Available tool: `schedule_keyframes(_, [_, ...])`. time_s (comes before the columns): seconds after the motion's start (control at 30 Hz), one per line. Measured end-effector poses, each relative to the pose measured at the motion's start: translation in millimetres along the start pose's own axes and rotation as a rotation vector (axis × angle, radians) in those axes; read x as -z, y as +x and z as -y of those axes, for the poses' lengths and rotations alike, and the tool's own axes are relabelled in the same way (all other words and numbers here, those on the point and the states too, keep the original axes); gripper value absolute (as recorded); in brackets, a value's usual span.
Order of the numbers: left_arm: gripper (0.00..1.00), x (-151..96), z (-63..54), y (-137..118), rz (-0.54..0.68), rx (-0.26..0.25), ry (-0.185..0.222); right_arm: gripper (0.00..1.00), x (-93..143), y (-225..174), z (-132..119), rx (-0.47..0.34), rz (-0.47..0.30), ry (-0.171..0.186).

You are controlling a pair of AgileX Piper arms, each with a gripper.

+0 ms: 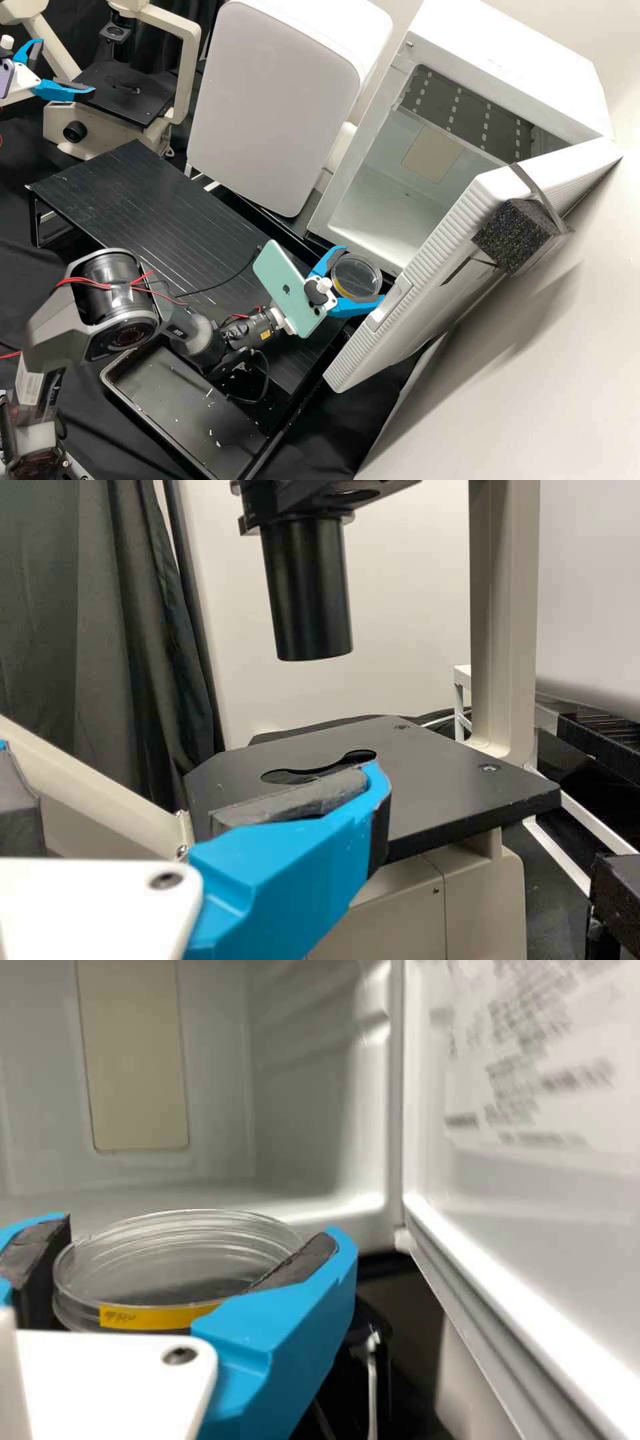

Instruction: Place the petri dish in the incubator

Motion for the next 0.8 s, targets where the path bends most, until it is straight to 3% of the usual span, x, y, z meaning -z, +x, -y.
schedule_keyframes(0.27, [1.0,0.0,0.0,0.0,0.0,0.0,0.0,0.0,20.4,39.3,0.0,-0.025,-0.068,-0.028])
schedule_keyframes(0.47, [1.0,0.0,0.0,0.0,0.0,0.0,0.0,0.0,23.4,71.4,7.3,-0.004,-0.062,-0.041])
schedule_keyframes(0.8, [1.0,0.0,0.0,0.0,0.0,0.0,0.0,0.0,5.6,112.7,18.7,0.038,0.0,-0.062])
